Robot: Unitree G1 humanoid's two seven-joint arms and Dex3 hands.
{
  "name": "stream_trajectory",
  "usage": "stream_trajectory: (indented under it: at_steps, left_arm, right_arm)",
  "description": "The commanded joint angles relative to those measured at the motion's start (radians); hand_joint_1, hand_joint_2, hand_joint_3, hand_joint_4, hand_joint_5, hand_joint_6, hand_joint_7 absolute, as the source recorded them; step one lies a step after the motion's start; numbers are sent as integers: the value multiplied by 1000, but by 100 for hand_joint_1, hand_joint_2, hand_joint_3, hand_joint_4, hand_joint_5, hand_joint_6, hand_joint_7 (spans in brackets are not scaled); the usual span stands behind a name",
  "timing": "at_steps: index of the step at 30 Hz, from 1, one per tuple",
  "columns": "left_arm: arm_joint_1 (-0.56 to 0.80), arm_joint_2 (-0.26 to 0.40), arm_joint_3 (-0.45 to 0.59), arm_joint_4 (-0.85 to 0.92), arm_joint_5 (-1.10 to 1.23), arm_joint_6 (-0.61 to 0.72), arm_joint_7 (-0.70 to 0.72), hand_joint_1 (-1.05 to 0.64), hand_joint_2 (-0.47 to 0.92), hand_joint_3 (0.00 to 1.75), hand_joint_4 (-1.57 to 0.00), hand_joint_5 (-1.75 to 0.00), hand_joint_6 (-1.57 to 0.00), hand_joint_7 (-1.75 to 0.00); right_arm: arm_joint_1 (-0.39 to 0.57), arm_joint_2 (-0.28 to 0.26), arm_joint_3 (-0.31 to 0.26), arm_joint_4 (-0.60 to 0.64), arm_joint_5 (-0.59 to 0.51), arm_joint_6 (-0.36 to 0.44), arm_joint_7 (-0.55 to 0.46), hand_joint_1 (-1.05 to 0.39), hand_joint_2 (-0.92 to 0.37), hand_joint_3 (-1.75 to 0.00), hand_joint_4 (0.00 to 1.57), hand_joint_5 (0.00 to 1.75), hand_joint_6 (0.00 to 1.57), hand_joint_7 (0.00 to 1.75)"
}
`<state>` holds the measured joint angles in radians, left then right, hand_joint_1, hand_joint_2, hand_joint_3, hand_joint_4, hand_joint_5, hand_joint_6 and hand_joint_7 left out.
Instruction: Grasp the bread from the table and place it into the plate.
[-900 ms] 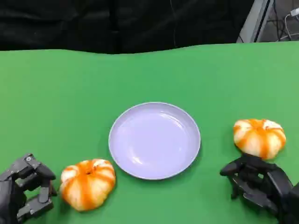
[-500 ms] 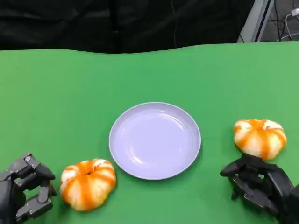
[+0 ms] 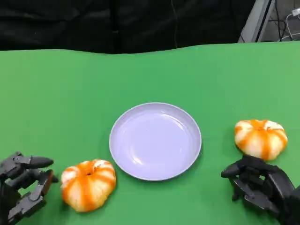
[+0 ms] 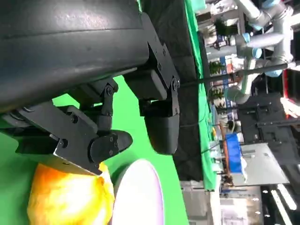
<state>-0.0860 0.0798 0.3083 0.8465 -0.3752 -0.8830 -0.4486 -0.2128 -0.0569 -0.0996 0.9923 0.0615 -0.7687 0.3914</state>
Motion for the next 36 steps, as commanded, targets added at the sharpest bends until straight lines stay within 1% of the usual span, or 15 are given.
stream_trajectory:
  at_steps: [1,2,3,4,6,8,10,12,15,18,22,25,28,33,36]
  left_arm:
    - [5,7,17,-22,-39,26,-44,-7,92,16,-98,-26,-100,-9]
    - [10,21,8,-12,-3,-9,-42,-7,92,16,-98,-25,-100,-8]
    - [14,32,2,-3,25,-35,-39,-30,92,13,-82,-15,-80,-3]
    - [16,38,-2,3,46,-54,-37,-38,92,12,-77,-11,-73,-2]
    - [21,59,-12,15,110,-98,-14,-52,92,13,-69,-5,-63,0]
    - [29,84,-29,15,199,-143,22,-61,92,15,-62,-2,-56,0]
    - [37,101,-42,10,280,-175,72,-70,92,17,-57,-1,-53,0]
    - [39,107,-49,11,315,-187,107,-73,92,18,-56,0,-53,0]
    - [72,131,-59,-60,522,-192,261,-82,92,21,-57,-1,-53,0]
    - [93,144,-78,-111,640,-173,367,-85,92,23,-58,-1,-54,-1]
    - [101,157,-106,-125,678,-160,436,-85,92,23,-58,-1,-55,-1]
    - [152,197,-151,-290,925,-44,558,-90,92,29,-58,0,-54,0]
    - [175,211,-194,-357,1001,28,610,-91,92,31,-57,0,-54,0]
    - [196,231,-263,-423,1045,124,644,-94,92,33,-53,0,-53,0]
    - [188,235,-321,-461,1047,260,555,-98,92,40,-48,0,-47,0]
  right_arm:
    - [21,-19,2,0,1,17,-4,-27,-92,-45,66,175,76,104]
    - [20,-20,1,4,3,18,-2,-27,-92,-45,66,175,76,104]
    - [19,-20,0,6,4,19,0,-27,-92,-44,66,175,76,104]
    - [18,-20,0,8,5,20,2,-27,-92,-44,66,175,76,104]
    - [18,-19,-1,8,6,22,1,-28,-92,-44,65,175,76,104]
    - [17,-20,-1,8,6,21,2,-28,-92,-43,65,175,76,104]
    - [17,-20,-1,10,6,18,3,-28,-92,-43,65,175,76,104]
    - [17,-20,-1,10,6,17,4,-28,-92,-43,65,175,76,104]
    - [16,-18,-1,8,5,23,0,-28,-92,-43,66,175,76,104]
    - [16,-18,-1,5,6,28,-1,-29,-92,-43,66,175,76,105]
    - [17,-18,-1,3,6,30,-1,-29,-92,-43,66,175,76,105]
    - [16,-16,-2,4,8,36,0,-29,-92,-43,65,175,75,105]
    - [16,-17,-1,4,4,34,-5,-29,-92,-43,65,175,75,105]
    - [16,-17,3,3,-2,28,-13,-27,-92,-44,65,175,75,105]
    - [14,-15,1,7,3,28,-7,-28,-92,-44,65,175,75,105]
